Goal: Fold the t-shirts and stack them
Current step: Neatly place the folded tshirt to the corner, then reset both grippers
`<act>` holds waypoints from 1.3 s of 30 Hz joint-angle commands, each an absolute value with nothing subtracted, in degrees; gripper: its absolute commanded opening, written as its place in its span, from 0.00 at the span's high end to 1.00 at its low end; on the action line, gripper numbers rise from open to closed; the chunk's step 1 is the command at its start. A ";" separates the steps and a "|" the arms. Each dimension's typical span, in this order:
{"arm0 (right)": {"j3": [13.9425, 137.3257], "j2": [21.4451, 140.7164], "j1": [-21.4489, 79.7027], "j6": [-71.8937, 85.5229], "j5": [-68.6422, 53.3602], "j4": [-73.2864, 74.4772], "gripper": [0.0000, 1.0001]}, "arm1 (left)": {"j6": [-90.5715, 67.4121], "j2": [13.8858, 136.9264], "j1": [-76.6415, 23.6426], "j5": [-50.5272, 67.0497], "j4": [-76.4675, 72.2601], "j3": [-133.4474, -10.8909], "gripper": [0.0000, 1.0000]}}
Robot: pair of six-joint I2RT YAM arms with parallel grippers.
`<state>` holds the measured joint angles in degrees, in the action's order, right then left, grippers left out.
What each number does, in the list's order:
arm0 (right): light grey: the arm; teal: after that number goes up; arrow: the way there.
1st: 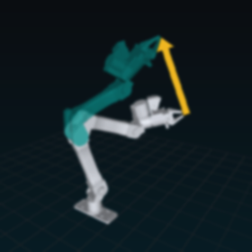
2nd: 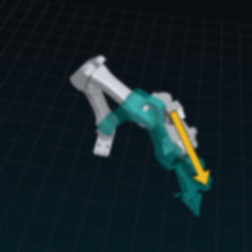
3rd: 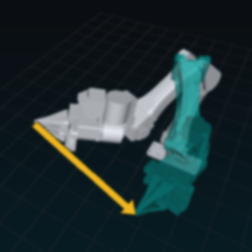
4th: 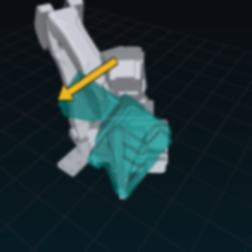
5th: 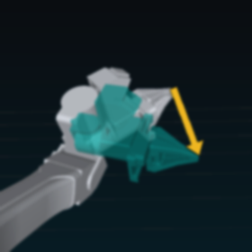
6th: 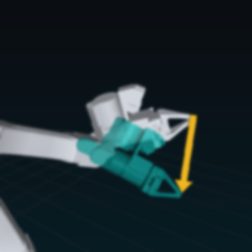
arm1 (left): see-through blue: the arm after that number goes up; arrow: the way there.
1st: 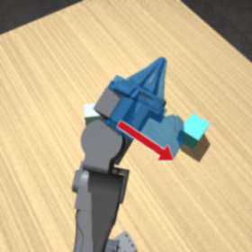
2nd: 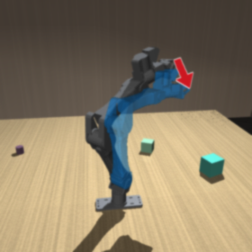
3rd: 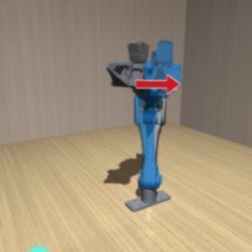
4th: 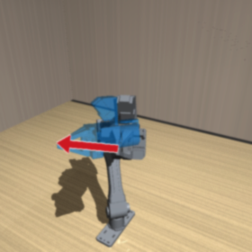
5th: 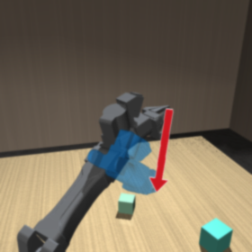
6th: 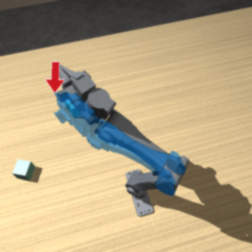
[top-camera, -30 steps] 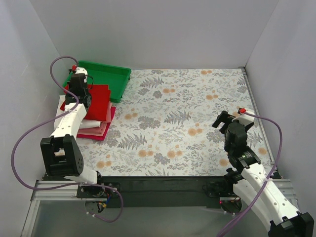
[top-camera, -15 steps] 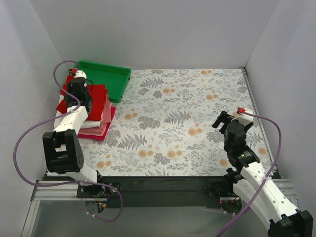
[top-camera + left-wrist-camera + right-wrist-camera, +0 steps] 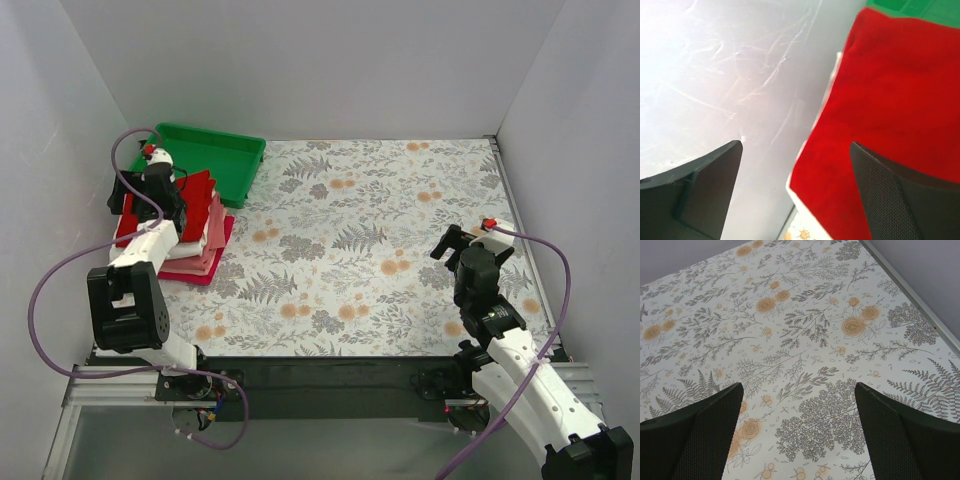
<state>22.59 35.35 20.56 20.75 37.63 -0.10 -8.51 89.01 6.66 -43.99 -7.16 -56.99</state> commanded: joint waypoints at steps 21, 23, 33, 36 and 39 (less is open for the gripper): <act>23.38 33.75 19.86 19.51 32.70 -0.27 0.02 | -69.68 84.55 -24.49 -25.23 33.32 -83.70 0.06; 23.73 34.45 19.86 19.69 30.42 1.65 0.02 | -71.53 85.60 -30.37 -26.01 30.78 -81.05 0.06; 24.52 34.98 19.86 23.64 22.07 5.00 0.02 | -72.24 82.28 -44.03 -27.77 19.25 -65.93 0.05; 24.08 34.02 19.86 23.55 21.18 6.15 0.02 | -72.16 77.80 -44.03 -27.60 15.65 -60.66 0.06; 23.82 32.79 19.95 23.38 21.62 7.03 0.02 | -71.54 75.33 -44.03 -28.30 13.98 -58.10 0.05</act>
